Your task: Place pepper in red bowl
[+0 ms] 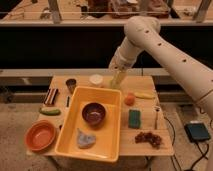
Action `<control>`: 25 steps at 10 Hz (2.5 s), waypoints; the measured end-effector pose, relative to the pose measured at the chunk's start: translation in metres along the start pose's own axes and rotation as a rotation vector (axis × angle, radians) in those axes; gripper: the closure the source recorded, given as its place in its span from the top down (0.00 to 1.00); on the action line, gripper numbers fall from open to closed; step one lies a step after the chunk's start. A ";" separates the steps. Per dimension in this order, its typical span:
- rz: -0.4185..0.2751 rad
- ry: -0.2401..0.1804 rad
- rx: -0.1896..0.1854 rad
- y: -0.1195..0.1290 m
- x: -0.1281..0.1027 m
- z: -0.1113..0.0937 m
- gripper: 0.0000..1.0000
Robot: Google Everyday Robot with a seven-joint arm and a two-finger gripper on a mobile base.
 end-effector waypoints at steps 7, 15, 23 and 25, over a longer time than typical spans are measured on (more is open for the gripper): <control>-0.017 -0.041 0.000 0.005 -0.005 0.005 0.65; -0.008 -0.248 0.011 0.030 -0.156 0.078 0.65; -0.008 -0.307 -0.011 0.048 -0.291 0.226 0.65; -0.004 -0.258 -0.017 0.036 -0.287 0.249 0.65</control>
